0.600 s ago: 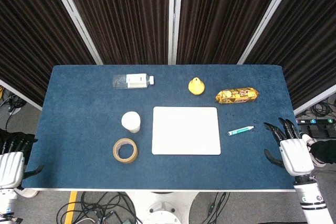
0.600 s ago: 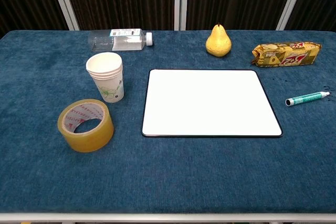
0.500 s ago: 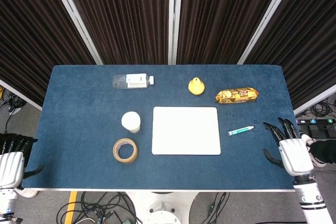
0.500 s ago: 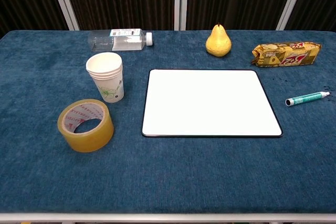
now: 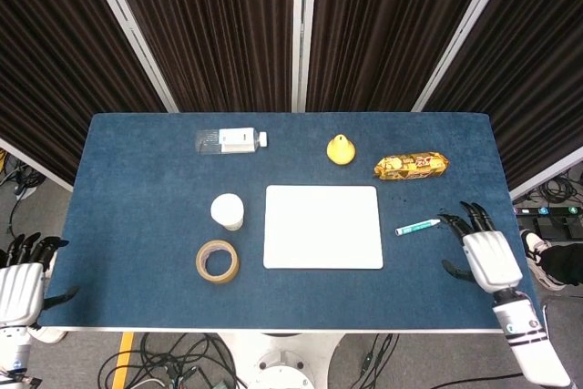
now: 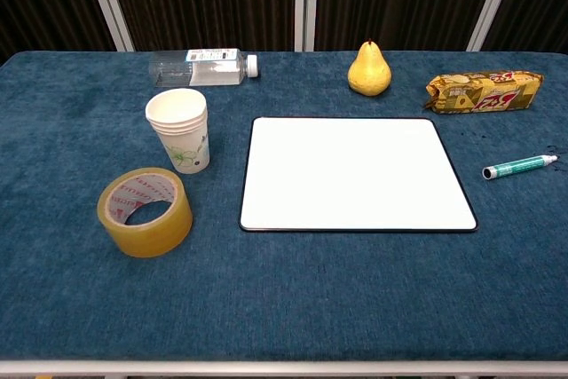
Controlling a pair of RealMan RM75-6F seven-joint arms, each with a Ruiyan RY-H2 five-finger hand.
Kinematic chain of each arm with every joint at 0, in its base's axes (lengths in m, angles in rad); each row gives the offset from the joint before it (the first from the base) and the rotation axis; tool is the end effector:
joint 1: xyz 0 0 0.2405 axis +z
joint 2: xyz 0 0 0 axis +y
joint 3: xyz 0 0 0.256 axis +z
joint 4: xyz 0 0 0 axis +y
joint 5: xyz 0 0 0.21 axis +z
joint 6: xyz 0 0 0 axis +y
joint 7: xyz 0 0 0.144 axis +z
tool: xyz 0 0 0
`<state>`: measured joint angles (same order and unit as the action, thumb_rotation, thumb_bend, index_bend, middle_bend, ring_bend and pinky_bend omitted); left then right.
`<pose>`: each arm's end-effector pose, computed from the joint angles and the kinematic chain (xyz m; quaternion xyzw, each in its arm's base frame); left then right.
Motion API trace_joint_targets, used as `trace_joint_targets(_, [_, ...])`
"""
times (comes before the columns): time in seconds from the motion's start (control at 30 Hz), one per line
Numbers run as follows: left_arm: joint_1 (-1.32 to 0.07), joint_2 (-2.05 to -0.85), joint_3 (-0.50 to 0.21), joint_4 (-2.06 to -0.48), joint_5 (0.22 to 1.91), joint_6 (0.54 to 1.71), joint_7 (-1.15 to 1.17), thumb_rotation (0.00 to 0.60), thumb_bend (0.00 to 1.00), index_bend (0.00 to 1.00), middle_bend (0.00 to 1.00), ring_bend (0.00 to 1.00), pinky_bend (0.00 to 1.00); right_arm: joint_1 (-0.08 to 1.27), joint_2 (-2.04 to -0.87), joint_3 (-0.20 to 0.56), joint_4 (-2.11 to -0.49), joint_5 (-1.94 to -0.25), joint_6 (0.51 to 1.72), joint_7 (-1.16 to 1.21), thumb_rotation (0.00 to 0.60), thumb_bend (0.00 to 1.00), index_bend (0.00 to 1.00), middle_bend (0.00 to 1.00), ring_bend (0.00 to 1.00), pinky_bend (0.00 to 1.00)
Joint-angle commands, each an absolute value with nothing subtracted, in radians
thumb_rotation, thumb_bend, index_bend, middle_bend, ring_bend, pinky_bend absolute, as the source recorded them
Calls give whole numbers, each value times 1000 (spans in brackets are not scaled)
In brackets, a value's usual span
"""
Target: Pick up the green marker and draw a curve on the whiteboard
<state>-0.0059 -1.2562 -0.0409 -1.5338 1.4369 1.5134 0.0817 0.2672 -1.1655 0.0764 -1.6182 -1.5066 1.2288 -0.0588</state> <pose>-0.3339 0.1532 0.1271 -0.5599 -0.4138 -0.3502 0.6266 -0.2770 -0.2362 0.1127 0.6810 -0.3865 0.3683 0.5013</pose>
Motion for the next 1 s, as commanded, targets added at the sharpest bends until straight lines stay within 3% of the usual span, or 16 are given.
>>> trace_joint_targets(0.03, [-2,-1256,-40,-1535,1430,1514,84,600,0,267,217,93,73,404,-1260,105,-1502,-1445,1041,-152,600,96,318,344,94,38])
trace_joint_targets(0.13, [4,-1256,-38,-1536,1420,1513,83,600,0,268,217,93,72,462,-1334,105,-1394,-1426,961,-205,600,96,363,370,113,58])
trace_joint_targets(0.5, [12,-1255,-35,-1534,1404,1506,82,600,0,268,217,93,73,554,-1524,84,-1050,-1459,920,-243,600,159,412,430,156,87])
trace_joint_targets(1.0, [18,-1253,-35,-1537,1395,1503,81,600,0,268,217,93,73,578,-1598,26,-919,-1516,933,-157,600,194,490,490,208,104])
